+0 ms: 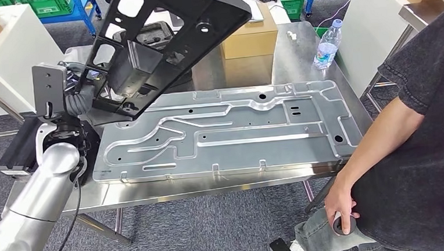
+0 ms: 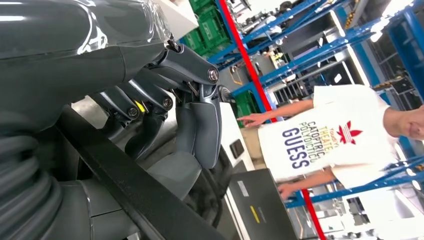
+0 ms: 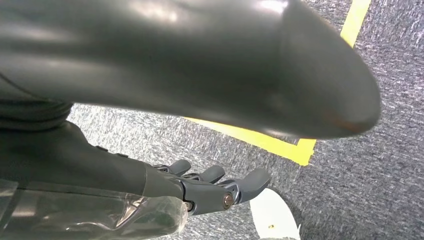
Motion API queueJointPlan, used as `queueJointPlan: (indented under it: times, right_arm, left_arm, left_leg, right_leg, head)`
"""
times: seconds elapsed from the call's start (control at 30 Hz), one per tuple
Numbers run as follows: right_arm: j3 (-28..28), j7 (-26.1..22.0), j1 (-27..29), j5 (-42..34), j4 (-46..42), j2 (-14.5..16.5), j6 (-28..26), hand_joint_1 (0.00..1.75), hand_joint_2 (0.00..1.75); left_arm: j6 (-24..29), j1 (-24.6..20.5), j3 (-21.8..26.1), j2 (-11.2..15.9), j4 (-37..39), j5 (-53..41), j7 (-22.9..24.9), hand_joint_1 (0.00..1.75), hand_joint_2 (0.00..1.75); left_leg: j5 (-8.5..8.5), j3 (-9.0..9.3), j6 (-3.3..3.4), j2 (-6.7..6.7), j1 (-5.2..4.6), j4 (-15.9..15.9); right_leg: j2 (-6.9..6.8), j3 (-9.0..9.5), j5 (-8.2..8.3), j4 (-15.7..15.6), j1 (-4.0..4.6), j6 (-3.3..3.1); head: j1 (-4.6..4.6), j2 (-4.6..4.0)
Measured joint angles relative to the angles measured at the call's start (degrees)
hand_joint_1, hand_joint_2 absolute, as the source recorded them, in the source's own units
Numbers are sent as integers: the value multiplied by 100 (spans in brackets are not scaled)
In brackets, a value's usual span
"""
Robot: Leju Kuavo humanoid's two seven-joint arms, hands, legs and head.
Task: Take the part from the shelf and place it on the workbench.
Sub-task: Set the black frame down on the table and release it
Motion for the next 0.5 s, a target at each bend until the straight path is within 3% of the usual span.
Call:
queueJointPlan:
  times: [0.2,0.27,0.33,0.37,0.4,0.43,0.5]
  right_arm:
    - [-1,1,-22,54,0,22,14,0,0]
    - [-1,1,-45,72,0,23,15,0,0]
    - [-1,1,-53,89,0,23,18,0,0]
    - [-1,2,-50,97,0,23,20,0,0]
    - [-1,2,-47,104,0,22,21,0,0]
    - [-2,2,-45,109,0,21,22,0,0]
    - [-2,2,-45,115,0,19,21,0,0]
  left_arm:
    - [42,-41,-11,0,108,-166,120,175,175]
    - [59,-76,-20,0,132,-197,145,175,175]
    - [69,-93,-33,0,159,-212,164,175,175]
    - [70,-86,-44,0,171,-223,168,175,175]
    - [70,-76,-56,1,184,-239,170,175,175]
    - [71,-66,-68,1,198,-256,172,175,175]
    - [75,-62,-81,2,218,-281,178,175,175]
  left_leg:
    - [-15,42,69,3,-3,-42]
    - [-18,102,107,9,36,-79]
    - [-53,134,130,11,42,-81]
    - [-72,150,128,8,43,-80]
    - [-94,172,118,3,48,-78]
    - [-119,206,98,-3,56,-76]
    - [-186,297,36,-13,78,-73]
  right_leg:
    - [-8,-10,-55,47,-32,75]
    - [-23,-223,-275,505,-43,116]
    - [-32,-692,-585,1357,-72,141]
    - [-33,-909,-660,1692,-88,151]
    - [-34,-1032,-627,1827,-102,156]
    - [-36,-1030,-479,1718,-116,159]
    - [-49,-721,9,938,-136,160]
  head:
    - [2,1]
    - [10,1]
    - [19,0]
    - [21,0]
    - [22,0]
    - [24,0]
    - [25,0]
